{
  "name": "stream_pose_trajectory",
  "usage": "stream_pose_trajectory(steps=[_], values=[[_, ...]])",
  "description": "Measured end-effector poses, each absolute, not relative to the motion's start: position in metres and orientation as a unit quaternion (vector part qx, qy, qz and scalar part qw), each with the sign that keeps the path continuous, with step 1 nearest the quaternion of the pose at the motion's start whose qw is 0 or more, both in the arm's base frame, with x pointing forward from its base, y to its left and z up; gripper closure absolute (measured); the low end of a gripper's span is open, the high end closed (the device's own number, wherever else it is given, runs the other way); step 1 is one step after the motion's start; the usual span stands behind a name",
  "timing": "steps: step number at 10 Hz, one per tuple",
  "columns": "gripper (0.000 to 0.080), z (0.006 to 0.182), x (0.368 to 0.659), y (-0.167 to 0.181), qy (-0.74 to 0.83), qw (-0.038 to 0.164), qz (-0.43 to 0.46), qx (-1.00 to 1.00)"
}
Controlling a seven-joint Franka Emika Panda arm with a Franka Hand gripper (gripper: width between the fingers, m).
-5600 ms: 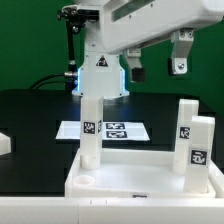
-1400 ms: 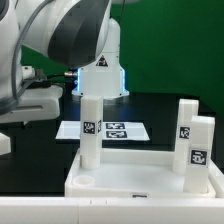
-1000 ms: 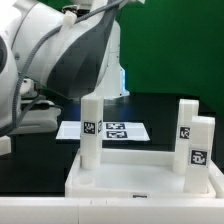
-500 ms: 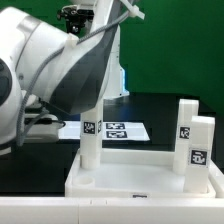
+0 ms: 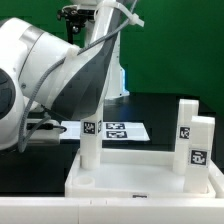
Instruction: Assemble desk
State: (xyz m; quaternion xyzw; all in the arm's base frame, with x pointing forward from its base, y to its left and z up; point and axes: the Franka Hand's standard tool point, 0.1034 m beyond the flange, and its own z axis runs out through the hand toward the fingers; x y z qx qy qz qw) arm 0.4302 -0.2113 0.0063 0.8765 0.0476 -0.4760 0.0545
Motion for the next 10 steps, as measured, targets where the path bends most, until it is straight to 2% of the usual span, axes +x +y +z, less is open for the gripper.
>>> stream_pose_trajectory(steps=[1,2,4,6,7,8,9,10], values=[[0.0417,0.006,0.430,-0.212,0.047,0.054,-0.476,0.876],[0.0510,0.006,0.430,-0.212,0.047,0.054,-0.476,0.876],[0.0509,0.013,0.435,-0.210,0.043,0.054,-0.470,0.880],[0.0509,0.066,0.461,-0.188,0.021,0.043,-0.478,0.877],[0.0509,0.085,0.477,-0.187,0.028,0.042,-0.443,0.895],[0.0509,0.096,0.487,-0.195,0.048,0.042,-0.395,0.917],[0.0509,0.081,0.475,-0.207,0.056,0.040,-0.360,0.931],[0.0509,0.082,0.467,-0.204,0.052,0.036,-0.358,0.932]])
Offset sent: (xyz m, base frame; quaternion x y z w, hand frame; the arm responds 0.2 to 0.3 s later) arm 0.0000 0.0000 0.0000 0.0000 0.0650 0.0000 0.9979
